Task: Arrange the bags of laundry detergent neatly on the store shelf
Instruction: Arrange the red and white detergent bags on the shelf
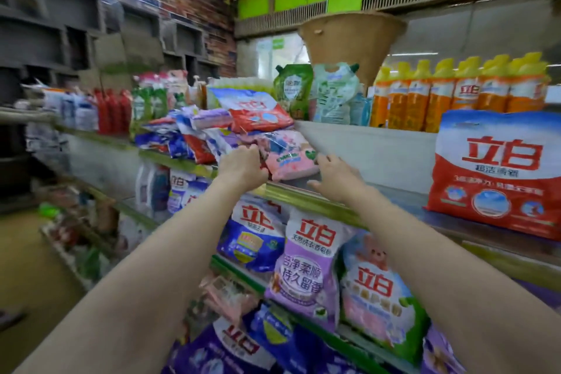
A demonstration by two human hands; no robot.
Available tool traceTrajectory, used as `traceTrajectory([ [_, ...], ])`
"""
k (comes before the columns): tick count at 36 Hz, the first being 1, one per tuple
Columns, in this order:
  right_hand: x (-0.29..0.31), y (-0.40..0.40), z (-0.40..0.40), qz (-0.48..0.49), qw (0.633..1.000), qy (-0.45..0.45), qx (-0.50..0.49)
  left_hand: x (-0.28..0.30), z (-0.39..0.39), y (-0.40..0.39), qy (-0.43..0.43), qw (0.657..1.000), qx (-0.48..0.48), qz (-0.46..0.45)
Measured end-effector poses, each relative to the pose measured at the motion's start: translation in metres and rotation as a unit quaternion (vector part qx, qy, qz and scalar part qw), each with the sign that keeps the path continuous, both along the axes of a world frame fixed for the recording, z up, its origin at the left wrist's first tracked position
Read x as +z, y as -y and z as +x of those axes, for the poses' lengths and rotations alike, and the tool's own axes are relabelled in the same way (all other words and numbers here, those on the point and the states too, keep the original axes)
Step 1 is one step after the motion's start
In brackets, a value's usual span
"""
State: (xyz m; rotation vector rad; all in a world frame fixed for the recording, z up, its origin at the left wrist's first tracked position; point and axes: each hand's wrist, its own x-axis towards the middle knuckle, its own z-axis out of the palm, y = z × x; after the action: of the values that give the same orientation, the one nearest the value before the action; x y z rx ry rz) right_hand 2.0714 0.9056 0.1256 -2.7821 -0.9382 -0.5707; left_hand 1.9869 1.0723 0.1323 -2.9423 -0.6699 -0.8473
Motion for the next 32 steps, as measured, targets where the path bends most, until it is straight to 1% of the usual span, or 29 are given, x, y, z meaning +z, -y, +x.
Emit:
traceTrajectory([
  [8, 0.016, -0.072, 0.039, 0.019, 1.0, -0.005, 0.012, 0.019, 0.032, -0.067, 0.021, 1.0, 0.005, 0.002],
  [13, 0.026, -0.115, 0.07, 0.034, 0.999, 0.023, 0.03, 0.03, 0.062, -0.109, 0.029, 0.999, 0.011, -0.015],
  [16, 0.03, -0.136, 0.088, 0.035, 0.999, 0.023, 0.023, 0.033, 0.08, -0.131, 0.023, 1.0, 0.007, -0.015],
  [24, 0.041, -0.171, 0.133, 0.031, 0.999, 0.009, 0.011, 0.038, 0.129, -0.167, 0.012, 1.0, 0.013, -0.02],
  [28, 0.046, -0.183, 0.158, 0.04, 0.999, 0.009, 0.015, 0.042, 0.153, -0.182, 0.036, 0.999, 0.017, -0.022],
  [32, 0.049, -0.193, 0.182, 0.045, 0.999, -0.004, 0.017, 0.046, 0.179, -0.196, 0.042, 0.997, 0.03, -0.057],
])
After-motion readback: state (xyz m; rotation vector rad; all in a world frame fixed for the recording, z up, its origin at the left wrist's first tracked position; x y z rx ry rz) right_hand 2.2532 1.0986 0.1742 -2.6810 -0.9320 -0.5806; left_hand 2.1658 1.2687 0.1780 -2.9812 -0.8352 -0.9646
